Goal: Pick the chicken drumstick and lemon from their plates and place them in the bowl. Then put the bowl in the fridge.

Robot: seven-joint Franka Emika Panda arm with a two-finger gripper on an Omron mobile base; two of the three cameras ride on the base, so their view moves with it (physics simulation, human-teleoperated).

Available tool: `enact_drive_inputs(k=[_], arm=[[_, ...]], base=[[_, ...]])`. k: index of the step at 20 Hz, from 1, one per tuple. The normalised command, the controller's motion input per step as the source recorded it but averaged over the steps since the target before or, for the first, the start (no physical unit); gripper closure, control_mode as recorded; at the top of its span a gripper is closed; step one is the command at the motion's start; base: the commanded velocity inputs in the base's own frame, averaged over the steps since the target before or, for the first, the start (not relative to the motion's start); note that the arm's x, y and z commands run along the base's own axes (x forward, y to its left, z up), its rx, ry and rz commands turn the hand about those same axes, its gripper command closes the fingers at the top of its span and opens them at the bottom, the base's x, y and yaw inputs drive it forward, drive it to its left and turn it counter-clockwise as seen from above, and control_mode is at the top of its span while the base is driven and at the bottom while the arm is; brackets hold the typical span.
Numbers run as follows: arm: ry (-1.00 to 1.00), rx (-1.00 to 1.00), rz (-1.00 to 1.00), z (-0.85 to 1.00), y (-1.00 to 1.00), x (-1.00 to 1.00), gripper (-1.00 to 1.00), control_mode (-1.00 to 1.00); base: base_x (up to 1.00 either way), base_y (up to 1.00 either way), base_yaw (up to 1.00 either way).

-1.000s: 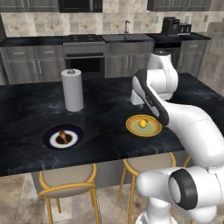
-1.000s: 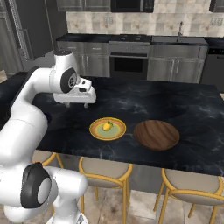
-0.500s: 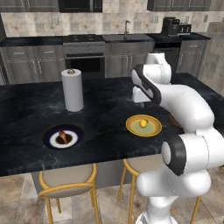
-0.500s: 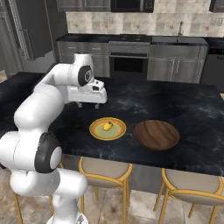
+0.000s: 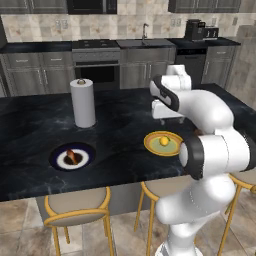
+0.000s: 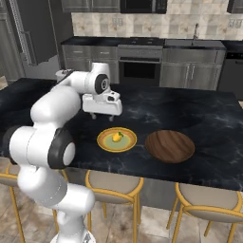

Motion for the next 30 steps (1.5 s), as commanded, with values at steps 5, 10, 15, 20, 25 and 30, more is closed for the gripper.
enact_drive_inputs(k=[5, 10, 15, 20, 25, 30], arm=[[-0.09, 0.00, -0.07, -0.51, -0.05, 0.02, -1.00, -1.00], [-0.14, 0.00, -0.13, -0.50, -0.01, 0.00, -1.00, -1.00], [-0.12, -0.02, -0.12, -0.47, -0.01, 0.01, -1.00, -1.00], [-0.19, -0.14, -0.04, -0.37, 0.00, 0.15, -1.00, -1.00], [0.09, -0.10, -0.03, -0.21, -0.04, 0.36, -1.00, -1.00], [0.18, -0.02, 0.00, -0.12, -0.05, 0.36, -1.00, -1.00]], base=[[0.00, 0.00, 0.00], [0.00, 0.00, 0.00], [0.00, 0.00, 0.00], [0.00, 0.00, 0.00], [0.00, 0.00, 0.00], [0.00, 0.00, 0.00]])
